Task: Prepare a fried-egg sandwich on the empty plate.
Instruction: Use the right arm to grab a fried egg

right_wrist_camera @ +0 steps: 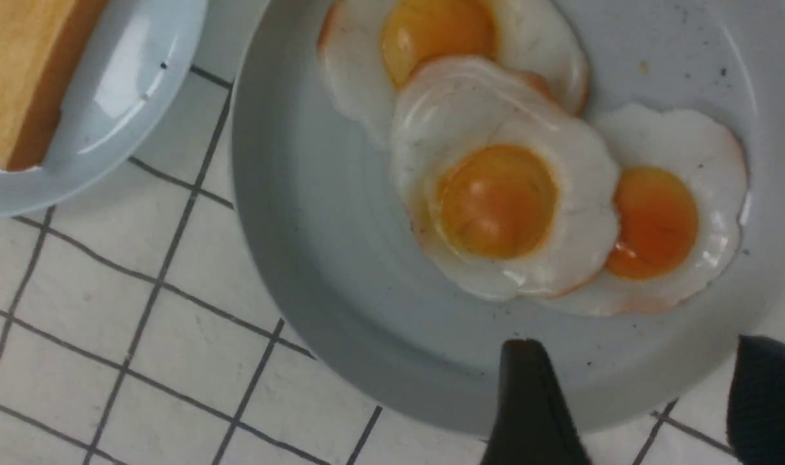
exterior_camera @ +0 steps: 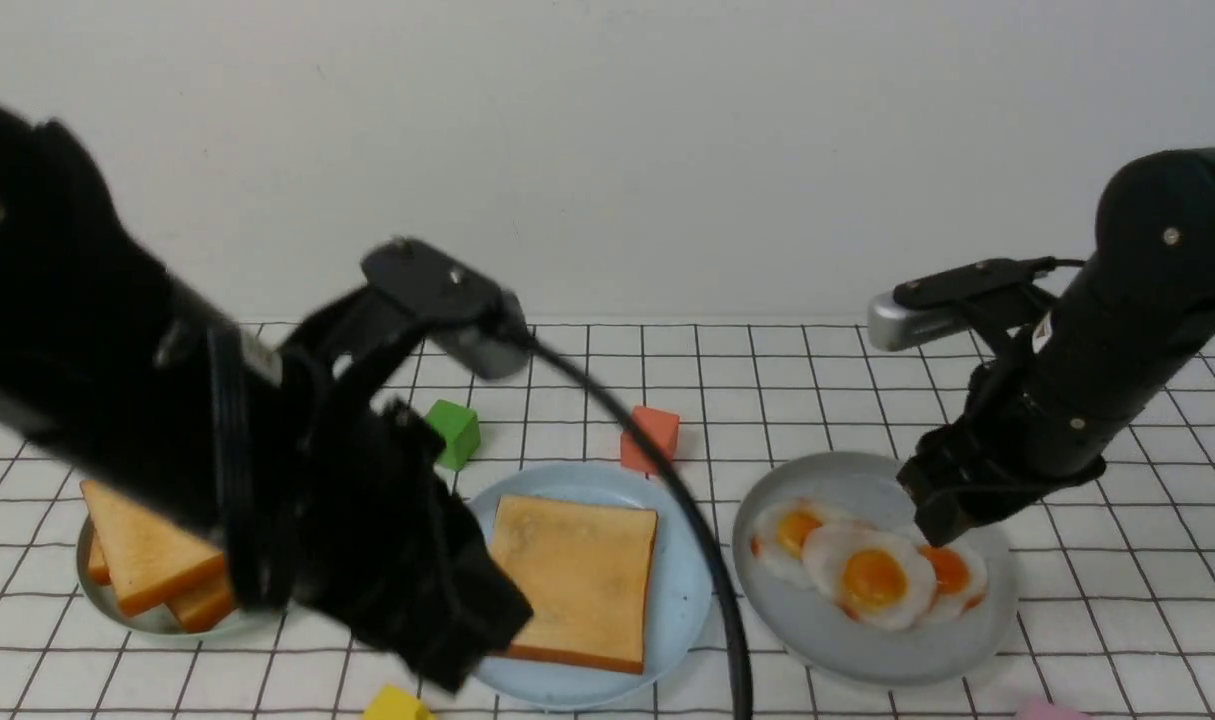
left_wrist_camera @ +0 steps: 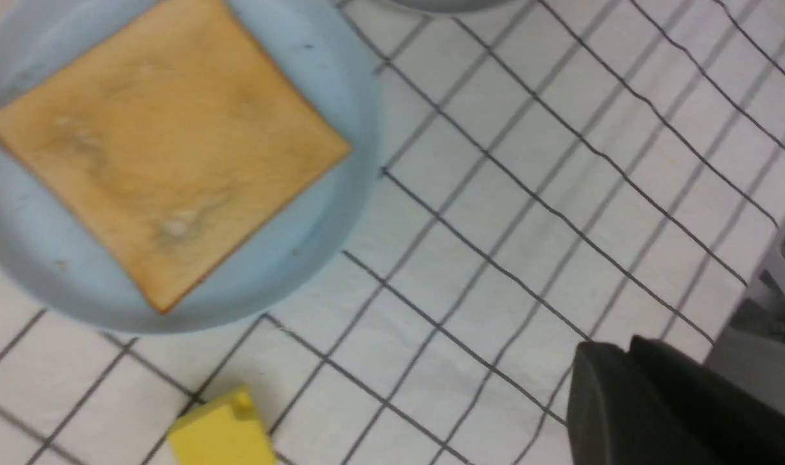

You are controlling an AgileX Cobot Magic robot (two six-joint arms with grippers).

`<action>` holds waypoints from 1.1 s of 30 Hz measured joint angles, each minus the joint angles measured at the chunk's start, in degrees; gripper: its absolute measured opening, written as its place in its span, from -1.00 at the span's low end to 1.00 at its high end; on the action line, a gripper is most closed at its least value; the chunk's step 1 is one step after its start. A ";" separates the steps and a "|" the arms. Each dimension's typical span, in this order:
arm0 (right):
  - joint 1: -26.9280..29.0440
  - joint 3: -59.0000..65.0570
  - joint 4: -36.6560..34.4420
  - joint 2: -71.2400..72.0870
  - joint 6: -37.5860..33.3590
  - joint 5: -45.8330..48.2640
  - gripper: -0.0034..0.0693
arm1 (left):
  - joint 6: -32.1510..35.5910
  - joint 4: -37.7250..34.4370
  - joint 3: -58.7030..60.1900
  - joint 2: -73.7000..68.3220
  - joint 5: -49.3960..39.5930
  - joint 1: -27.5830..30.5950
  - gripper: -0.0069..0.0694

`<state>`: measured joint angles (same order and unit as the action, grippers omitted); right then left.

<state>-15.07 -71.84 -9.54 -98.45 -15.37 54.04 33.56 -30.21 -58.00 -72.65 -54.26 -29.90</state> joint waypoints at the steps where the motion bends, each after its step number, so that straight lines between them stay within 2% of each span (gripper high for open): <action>1: 0.60 -0.38 -0.99 -1.30 -2.43 -0.35 0.26 | 1.67 -1.33 2.73 1.83 2.12 -1.58 -0.85; 5: 1.96 -0.60 -3.72 -4.97 -7.91 -3.65 0.26 | 2.72 -4.30 7.16 4.99 7.75 -3.64 -0.85; 9: 2.12 -0.70 -5.95 -8.07 -10.02 -7.08 0.26 | 2.77 -6.17 7.78 5.72 10.08 -3.81 -0.85; 15: 2.12 -1.04 -8.86 -12.93 -11.64 -9.58 0.25 | 2.89 -6.65 7.83 5.73 10.82 -3.81 -0.85; 28: 3.47 -2.10 -10.07 -14.04 -11.25 -7.94 0.00 | 2.90 -6.65 7.83 5.73 11.01 -3.81 -0.85; 30: 3.67 -2.10 -10.07 -13.99 -10.89 -7.94 -0.10 | 2.90 -6.65 7.83 5.73 11.01 -3.81 -0.85; 31: 3.74 -2.15 -9.52 -13.92 -10.71 -7.99 -0.30 | 2.90 -6.65 7.83 5.73 11.01 -3.81 -0.85; 32: 3.74 -2.15 -9.37 -13.92 -10.71 -8.15 -0.38 | 2.90 -6.65 7.83 5.73 11.01 -3.81 -0.85; 33: 3.76 -2.15 -8.92 -14.04 -10.49 -8.14 -0.63 | 2.90 -6.65 7.83 5.73 11.01 -3.81 -0.85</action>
<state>-11.31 -73.98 -18.45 -112.49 -25.86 45.90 36.46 -36.85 -50.17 -66.92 -43.26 -33.71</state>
